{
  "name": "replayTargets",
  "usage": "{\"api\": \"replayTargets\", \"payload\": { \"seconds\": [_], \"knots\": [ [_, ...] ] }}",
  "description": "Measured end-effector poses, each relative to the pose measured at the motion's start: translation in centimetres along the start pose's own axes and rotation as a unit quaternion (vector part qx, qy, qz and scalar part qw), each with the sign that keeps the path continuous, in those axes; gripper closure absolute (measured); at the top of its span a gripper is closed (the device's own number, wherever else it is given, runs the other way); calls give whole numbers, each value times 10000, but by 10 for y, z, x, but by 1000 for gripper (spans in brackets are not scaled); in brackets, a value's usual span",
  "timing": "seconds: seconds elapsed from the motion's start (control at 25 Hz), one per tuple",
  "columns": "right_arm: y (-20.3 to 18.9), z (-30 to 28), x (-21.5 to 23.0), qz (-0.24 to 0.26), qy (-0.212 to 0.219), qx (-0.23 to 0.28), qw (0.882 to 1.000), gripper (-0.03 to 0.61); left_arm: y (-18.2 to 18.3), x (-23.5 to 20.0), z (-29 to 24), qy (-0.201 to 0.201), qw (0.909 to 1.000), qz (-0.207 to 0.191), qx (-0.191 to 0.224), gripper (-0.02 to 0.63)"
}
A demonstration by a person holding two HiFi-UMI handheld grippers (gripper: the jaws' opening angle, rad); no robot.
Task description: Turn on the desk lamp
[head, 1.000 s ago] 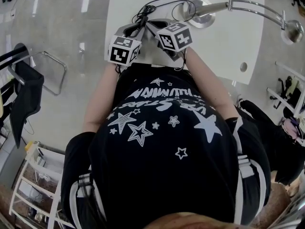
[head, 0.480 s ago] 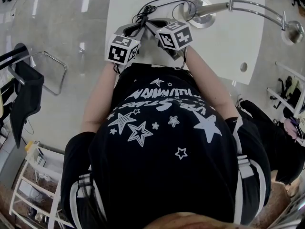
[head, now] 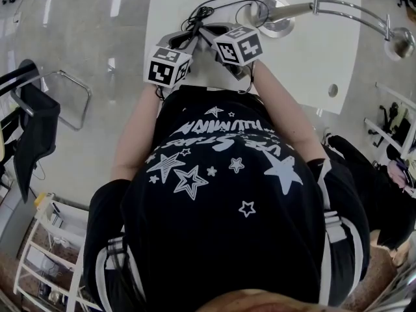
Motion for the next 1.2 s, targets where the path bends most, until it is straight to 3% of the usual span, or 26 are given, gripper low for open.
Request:
{"api": "replayTargets", "payload": {
  "seconds": [0.44,0.88,1.2],
  "knots": [
    [-4,1,-3,-359,-148,60,9992,574,-1,0,6,-51,9999,-120,69,537],
    [-3,22,-7,-430,-685,410,9959,574,2,-10,23,-242,9990,-75,360,537],
    [-8,44,2,-391,-650,614,9952,574,4,5,27,-190,9984,163,511,537]
  ]
}}
Point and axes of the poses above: the fingertips, and each gripper's own axes: z backward along the fingers, x to its right, y out of its top, the point moved 9 cm from there along z, backward along the fingers, and after that the axes turned 3 degrees about -z, right-handed, at the moved point
